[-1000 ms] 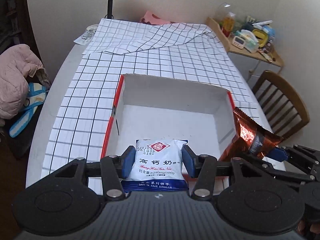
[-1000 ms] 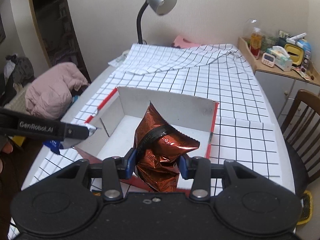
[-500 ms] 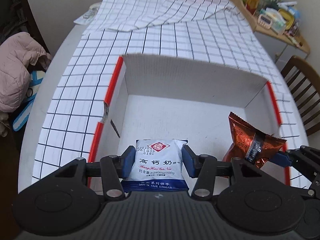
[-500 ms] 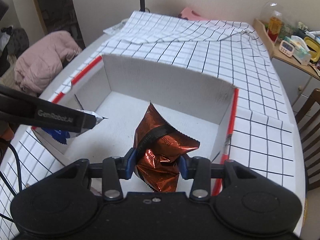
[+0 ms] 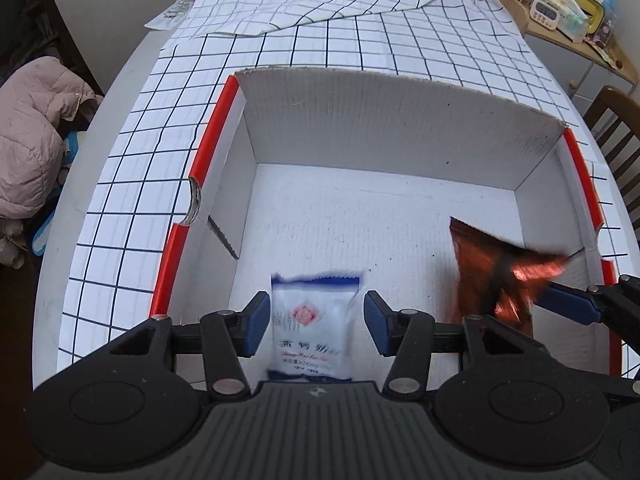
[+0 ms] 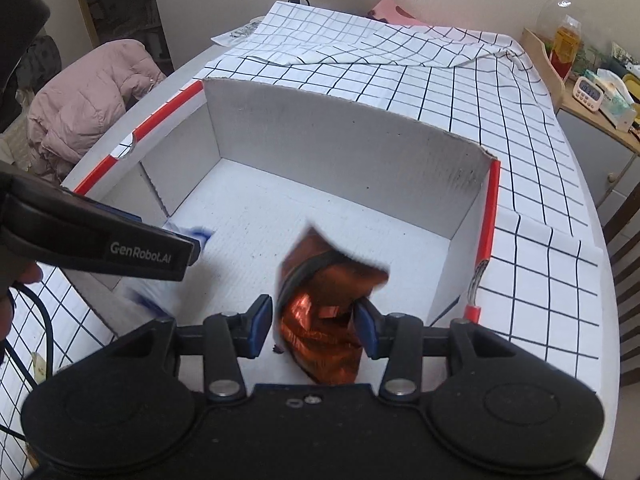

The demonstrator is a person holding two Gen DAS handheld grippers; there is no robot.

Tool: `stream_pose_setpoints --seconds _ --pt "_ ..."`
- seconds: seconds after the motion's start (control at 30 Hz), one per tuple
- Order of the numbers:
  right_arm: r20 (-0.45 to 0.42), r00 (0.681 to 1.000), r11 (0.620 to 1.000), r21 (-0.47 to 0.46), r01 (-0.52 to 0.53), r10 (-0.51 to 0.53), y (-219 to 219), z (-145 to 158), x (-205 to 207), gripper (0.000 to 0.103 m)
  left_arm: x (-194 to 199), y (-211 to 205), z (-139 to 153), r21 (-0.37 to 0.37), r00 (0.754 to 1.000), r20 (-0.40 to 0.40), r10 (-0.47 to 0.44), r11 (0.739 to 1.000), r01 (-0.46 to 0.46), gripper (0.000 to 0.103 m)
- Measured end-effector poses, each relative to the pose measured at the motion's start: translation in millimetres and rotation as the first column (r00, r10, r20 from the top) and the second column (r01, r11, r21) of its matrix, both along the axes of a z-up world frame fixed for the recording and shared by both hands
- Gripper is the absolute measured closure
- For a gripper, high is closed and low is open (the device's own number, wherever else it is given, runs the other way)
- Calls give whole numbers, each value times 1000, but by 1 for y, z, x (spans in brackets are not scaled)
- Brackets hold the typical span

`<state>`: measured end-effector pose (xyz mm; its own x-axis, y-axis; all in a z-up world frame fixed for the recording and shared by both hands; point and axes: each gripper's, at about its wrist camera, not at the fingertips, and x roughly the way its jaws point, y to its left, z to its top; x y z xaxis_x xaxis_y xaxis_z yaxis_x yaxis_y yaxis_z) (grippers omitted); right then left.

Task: Organize snacks
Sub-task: 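Carry both packets into the red box and open both tools to drop them, then withdraw both tools from the box back toward the snack pile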

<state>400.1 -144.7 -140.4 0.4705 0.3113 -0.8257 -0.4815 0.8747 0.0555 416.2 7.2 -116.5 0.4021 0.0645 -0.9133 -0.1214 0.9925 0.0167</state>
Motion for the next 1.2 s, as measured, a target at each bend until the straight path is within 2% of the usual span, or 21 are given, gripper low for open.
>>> stream_pose_setpoints --seconds 0.07,0.13,0.2,0.73,0.9,1.2 --pt "4 1000 1000 0 6 -6 -1 1 -1 54 -1 2 2 -10 1000 2 10 1000 -10 50" --pt "10 1000 1000 9 12 -13 -2 4 -2 42 -3 4 5 -23 1000 7 15 1000 -15 50" --pt "25 999 1000 12 21 -21 -4 8 -6 34 -7 5 9 -29 1000 19 16 999 -16 50" --pt "105 992 993 105 55 -66 -19 66 -55 20 -67 13 63 -81 990 136 -21 996 33 50" --pt "130 989 990 130 49 -66 -20 81 -83 9 -94 19 80 -98 984 173 -31 994 49 43" --pt "174 983 984 174 31 -61 -21 104 -135 3 -149 21 105 -120 969 237 -63 988 93 39"
